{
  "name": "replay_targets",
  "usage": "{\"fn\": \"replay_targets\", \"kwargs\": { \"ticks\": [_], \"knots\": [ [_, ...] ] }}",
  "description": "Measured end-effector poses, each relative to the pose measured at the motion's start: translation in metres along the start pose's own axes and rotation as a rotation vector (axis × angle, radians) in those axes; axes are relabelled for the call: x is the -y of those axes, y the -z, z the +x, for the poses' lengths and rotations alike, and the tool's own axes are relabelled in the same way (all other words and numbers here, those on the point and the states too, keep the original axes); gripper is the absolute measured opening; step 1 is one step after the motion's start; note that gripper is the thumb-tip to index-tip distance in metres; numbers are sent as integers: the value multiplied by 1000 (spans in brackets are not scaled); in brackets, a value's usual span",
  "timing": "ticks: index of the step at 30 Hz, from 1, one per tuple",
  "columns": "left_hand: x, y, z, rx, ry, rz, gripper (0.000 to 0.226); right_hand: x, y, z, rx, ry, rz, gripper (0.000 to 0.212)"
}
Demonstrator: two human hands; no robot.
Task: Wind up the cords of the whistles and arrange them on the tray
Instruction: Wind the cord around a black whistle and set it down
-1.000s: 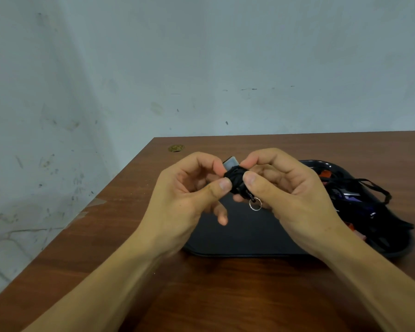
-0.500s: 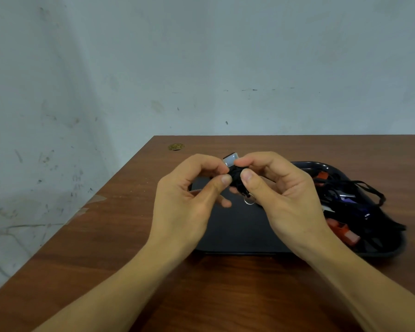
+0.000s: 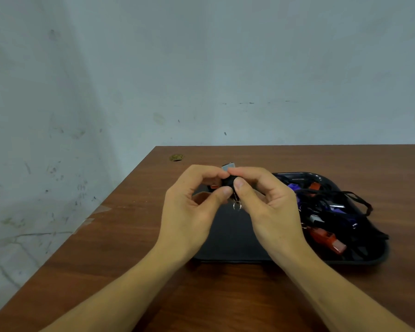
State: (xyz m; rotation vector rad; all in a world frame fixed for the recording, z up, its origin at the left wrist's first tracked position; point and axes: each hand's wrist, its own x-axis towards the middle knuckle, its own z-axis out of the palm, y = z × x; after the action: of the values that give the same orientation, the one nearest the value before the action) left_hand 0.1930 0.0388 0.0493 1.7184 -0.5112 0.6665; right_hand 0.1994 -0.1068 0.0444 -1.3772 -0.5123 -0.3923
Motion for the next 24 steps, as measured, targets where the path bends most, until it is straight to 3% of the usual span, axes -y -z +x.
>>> {"fn": "replay_targets", "kwargs": {
  "ticks": [6, 10, 15, 19, 24],
  "knots": [
    [0, 6, 2, 28, -45, 141, 23, 0, 5, 2, 67, -90, 19, 25],
    [-1, 19, 0, 63, -223, 369, 25, 4, 7, 10, 184, -265, 19, 30],
    [-1, 30, -12, 130, 0, 279, 36, 2, 8, 7, 199, -129, -334, 25],
    [-5, 35, -12, 133, 148, 227, 34, -5, 10, -3, 158, -12, -398, 33],
    [-5, 28, -14, 135, 121, 287, 23, -8, 5, -10, 199, 164, -498, 38]
  ]
}}
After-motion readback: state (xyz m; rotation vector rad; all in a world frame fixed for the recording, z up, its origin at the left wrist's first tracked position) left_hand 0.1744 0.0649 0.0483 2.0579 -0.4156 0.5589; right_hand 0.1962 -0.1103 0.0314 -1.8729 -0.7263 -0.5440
